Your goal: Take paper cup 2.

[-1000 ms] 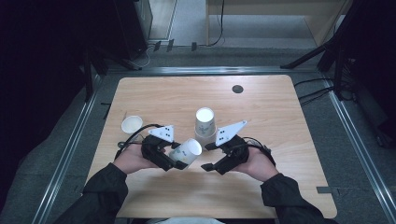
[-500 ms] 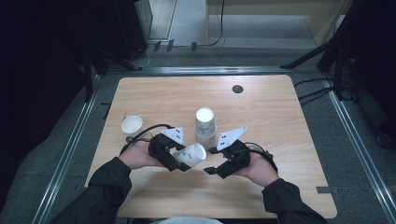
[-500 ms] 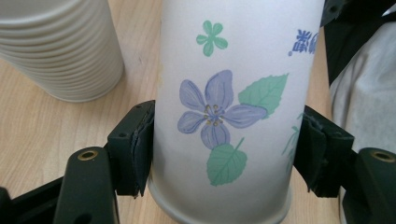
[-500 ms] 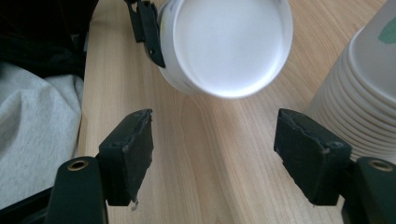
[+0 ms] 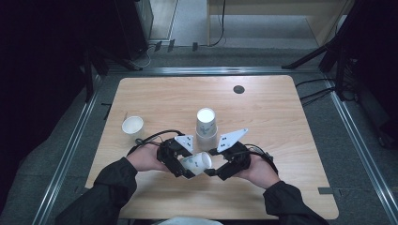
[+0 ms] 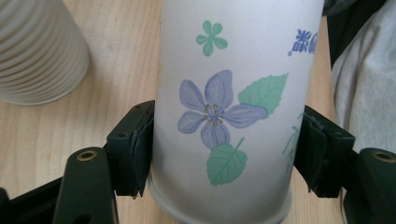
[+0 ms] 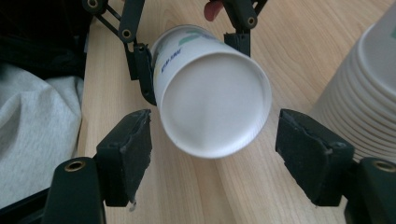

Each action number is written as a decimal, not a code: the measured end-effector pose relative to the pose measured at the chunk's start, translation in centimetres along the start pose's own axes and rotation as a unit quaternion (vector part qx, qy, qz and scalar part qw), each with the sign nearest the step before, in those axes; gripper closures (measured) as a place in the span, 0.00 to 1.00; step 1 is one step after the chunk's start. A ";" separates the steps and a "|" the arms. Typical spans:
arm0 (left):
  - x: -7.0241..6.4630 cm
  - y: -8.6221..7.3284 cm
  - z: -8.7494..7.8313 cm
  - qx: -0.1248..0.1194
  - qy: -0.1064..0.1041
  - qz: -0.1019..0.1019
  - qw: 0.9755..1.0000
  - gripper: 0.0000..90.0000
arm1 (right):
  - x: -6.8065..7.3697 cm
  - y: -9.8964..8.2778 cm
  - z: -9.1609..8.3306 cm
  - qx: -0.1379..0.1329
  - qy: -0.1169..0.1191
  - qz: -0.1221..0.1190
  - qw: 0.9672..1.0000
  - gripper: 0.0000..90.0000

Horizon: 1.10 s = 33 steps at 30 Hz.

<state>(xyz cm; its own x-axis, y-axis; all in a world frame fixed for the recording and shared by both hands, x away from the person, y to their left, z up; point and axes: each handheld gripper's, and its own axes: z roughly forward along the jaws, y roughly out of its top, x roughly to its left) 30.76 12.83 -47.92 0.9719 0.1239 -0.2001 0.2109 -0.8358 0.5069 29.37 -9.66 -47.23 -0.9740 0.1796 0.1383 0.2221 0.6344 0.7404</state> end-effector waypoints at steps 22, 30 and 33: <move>-1.2 1.1 1.1 0.035 -0.007 0.035 0.999 0.33 | 0.8 0.3 2.5 0.040 0.041 -0.026 0.998 0.32; -1.1 0.9 0.5 0.007 -0.011 0.049 0.999 0.27 | 0.9 0.5 2.0 0.039 0.036 -0.029 0.998 0.38; -0.9 0.7 0.0 -0.007 -0.010 0.043 0.999 0.16 | 0.7 0.5 1.6 0.031 0.032 -0.029 0.999 0.38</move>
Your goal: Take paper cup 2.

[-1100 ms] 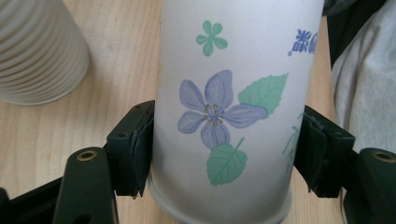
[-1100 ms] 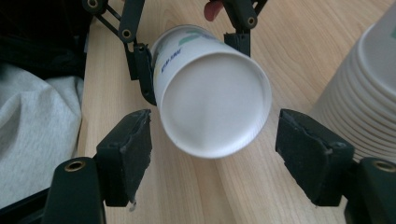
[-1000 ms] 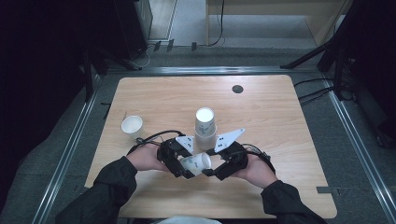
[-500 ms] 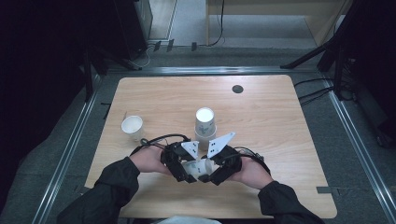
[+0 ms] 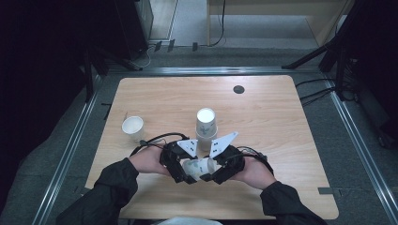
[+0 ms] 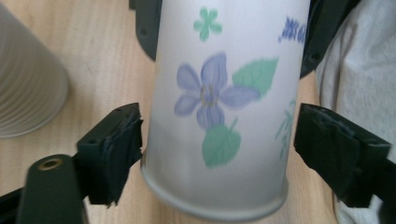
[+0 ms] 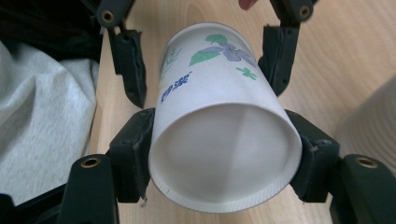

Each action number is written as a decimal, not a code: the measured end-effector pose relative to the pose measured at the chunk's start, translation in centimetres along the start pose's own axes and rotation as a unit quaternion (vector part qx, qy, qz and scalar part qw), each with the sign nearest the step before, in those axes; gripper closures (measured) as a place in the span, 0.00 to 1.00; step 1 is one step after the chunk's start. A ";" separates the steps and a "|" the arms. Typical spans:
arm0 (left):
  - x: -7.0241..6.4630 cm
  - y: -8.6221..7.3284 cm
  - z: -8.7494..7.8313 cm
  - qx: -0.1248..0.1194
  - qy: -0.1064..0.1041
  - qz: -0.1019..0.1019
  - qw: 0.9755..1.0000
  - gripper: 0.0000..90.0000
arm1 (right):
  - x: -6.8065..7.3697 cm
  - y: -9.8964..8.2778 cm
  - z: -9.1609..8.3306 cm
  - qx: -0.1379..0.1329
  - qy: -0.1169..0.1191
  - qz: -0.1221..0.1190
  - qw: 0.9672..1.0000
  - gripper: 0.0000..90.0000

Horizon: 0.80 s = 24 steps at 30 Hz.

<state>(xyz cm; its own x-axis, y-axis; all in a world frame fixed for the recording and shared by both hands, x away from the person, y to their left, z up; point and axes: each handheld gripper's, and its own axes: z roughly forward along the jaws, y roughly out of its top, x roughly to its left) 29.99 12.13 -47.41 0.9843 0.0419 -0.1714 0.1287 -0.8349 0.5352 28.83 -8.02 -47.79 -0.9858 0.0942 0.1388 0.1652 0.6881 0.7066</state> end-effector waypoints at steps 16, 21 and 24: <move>-0.3 -1.2 -2.2 -0.093 0.035 -0.030 0.995 0.13 | -0.2 0.9 -3.0 -0.058 -0.006 0.005 0.998 0.38; -1.1 -1.0 -2.5 -0.120 0.036 -0.037 0.991 0.14 | -0.2 1.3 -3.2 -0.064 0.003 -0.005 0.998 0.38; -1.5 -1.0 -2.8 -0.135 0.043 -0.039 0.989 0.14 | -0.4 1.5 -3.2 -0.068 0.017 -0.006 0.997 0.38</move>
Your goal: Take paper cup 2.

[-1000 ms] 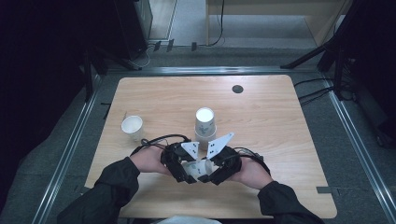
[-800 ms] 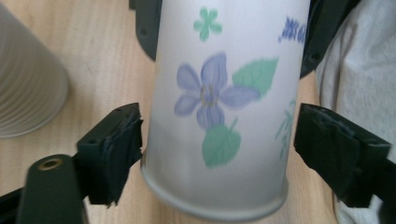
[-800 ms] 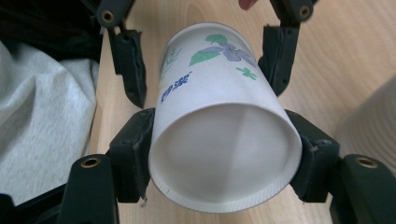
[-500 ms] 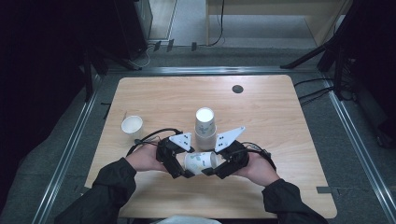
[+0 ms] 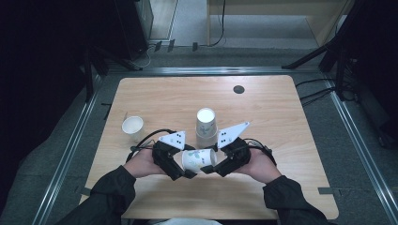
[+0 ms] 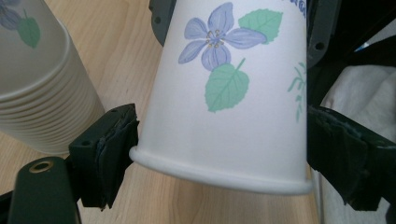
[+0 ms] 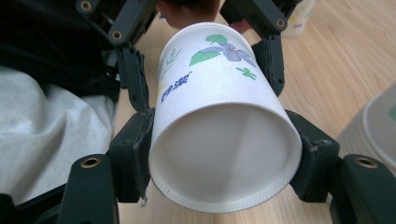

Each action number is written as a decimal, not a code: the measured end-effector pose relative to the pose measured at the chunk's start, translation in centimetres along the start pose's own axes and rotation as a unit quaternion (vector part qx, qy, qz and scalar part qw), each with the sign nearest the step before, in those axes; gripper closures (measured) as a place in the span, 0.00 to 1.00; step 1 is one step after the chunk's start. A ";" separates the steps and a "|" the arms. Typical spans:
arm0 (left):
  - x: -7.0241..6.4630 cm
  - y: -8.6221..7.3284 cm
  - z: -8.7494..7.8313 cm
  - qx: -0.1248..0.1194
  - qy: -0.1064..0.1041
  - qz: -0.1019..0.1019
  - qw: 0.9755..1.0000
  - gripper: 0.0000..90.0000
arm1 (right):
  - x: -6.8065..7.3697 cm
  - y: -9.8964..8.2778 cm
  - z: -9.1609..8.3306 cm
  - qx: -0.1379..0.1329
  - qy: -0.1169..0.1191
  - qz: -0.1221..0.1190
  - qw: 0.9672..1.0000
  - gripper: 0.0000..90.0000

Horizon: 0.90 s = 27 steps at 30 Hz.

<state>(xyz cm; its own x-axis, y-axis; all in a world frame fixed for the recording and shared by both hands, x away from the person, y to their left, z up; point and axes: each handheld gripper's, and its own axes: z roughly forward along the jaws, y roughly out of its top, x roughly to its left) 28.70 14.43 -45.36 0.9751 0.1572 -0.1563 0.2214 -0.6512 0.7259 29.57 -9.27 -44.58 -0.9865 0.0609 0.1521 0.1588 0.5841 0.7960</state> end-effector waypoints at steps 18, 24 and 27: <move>-0.3 -0.7 -1.2 -0.052 -0.006 -0.009 0.999 0.28 | -0.2 0.8 -0.2 -0.028 0.032 -0.002 0.999 0.38; -0.4 -0.7 -1.3 -0.029 -0.003 -0.002 1.000 0.30 | -0.2 0.7 -0.1 -0.027 0.032 0.002 0.999 0.27; -0.2 -0.7 -1.6 -0.016 -0.001 -0.001 1.000 0.31 | -0.3 0.5 -0.2 -0.018 0.020 0.003 1.000 0.26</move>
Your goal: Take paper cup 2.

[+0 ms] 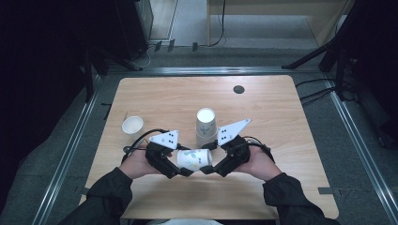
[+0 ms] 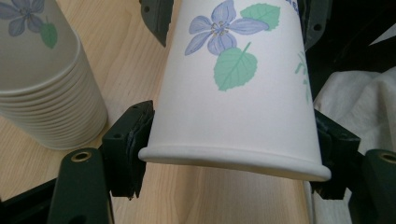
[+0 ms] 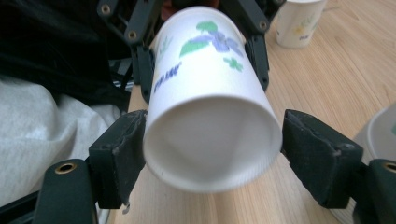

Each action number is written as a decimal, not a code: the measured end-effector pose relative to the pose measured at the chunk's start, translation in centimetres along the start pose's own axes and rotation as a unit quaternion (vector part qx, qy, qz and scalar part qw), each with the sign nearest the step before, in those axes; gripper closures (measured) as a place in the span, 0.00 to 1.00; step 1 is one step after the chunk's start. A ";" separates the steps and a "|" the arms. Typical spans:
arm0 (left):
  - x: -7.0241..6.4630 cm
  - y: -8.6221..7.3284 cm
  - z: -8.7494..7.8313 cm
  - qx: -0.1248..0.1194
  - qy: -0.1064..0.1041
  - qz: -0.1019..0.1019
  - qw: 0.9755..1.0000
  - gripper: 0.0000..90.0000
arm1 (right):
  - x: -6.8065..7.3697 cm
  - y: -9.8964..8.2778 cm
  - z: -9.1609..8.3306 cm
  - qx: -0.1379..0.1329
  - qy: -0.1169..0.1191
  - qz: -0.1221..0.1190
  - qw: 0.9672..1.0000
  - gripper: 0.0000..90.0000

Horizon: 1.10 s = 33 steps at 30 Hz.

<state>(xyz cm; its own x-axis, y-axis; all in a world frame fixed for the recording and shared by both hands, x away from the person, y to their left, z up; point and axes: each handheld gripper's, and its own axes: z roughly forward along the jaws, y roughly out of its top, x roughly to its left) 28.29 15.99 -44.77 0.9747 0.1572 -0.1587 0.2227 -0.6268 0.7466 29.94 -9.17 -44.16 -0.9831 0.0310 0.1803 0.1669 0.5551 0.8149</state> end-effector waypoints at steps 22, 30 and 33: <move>1.2 0.9 2.6 0.143 -0.011 0.003 0.990 0.31 | 0.2 -1.9 1.5 0.068 -0.045 -0.013 0.997 0.29; 1.1 1.3 4.0 0.177 -0.016 0.018 0.984 0.31 | 0.2 -2.5 2.8 0.091 -0.042 -0.015 0.995 0.30; 1.0 1.4 4.5 0.192 -0.012 0.021 0.981 0.31 | 0.2 -2.7 3.4 0.106 -0.041 -0.017 0.993 0.31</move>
<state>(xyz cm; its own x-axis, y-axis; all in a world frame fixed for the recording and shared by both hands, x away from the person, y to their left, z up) 29.62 11.83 -46.84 0.9824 0.1102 -0.1508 0.1680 -0.8743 0.4554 29.04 -7.87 -48.19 -0.9922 0.0711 0.1023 0.1221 0.7197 0.6835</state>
